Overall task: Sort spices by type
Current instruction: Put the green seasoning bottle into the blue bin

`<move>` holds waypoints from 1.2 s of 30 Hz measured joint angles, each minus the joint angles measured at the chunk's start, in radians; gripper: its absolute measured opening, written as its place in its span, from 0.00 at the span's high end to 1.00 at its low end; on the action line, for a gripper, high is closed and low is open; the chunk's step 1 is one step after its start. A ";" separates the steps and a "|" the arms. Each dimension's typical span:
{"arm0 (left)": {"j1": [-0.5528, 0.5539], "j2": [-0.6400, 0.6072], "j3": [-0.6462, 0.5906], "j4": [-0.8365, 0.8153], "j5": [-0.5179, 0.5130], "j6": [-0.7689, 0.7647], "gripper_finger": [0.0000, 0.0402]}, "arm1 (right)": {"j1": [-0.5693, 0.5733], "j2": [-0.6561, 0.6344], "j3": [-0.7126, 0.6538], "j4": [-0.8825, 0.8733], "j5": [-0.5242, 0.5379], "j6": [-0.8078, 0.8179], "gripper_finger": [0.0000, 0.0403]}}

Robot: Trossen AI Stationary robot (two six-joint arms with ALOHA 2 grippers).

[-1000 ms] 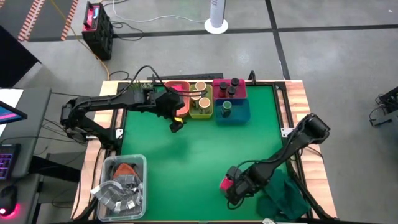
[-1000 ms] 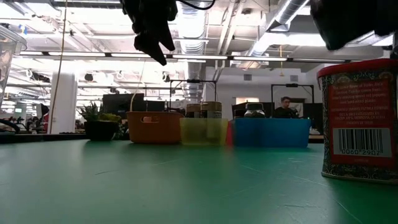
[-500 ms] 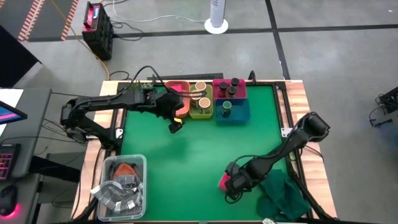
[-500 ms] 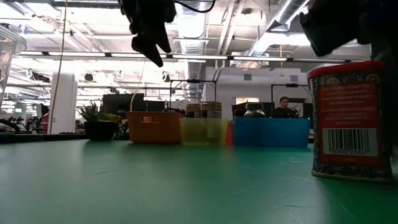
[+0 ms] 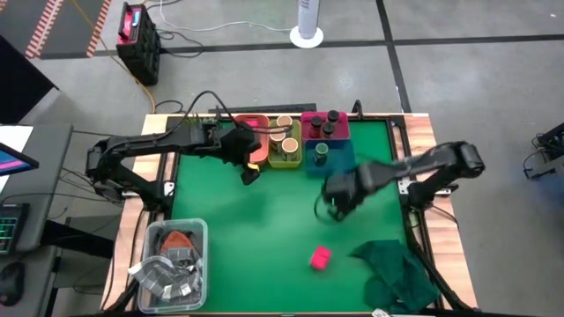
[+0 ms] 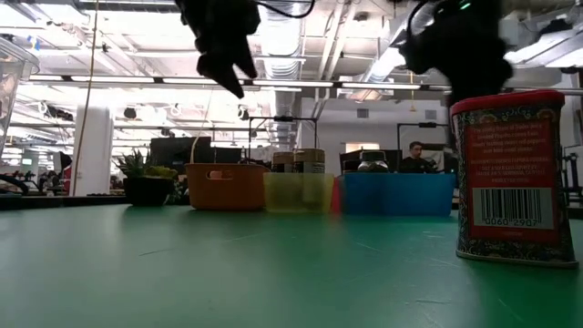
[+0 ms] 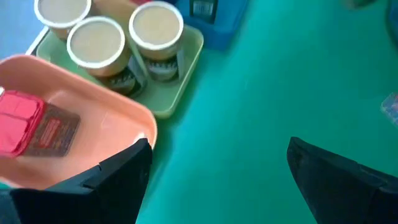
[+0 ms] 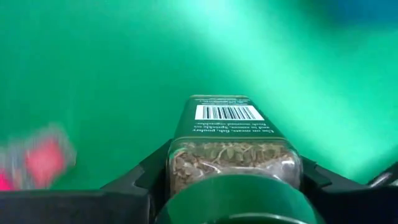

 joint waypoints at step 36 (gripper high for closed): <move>-0.109 0.002 -0.003 0.022 -0.012 -0.122 0.11 | -0.732 0.047 -0.001 0.245 -0.068 -0.692 0.25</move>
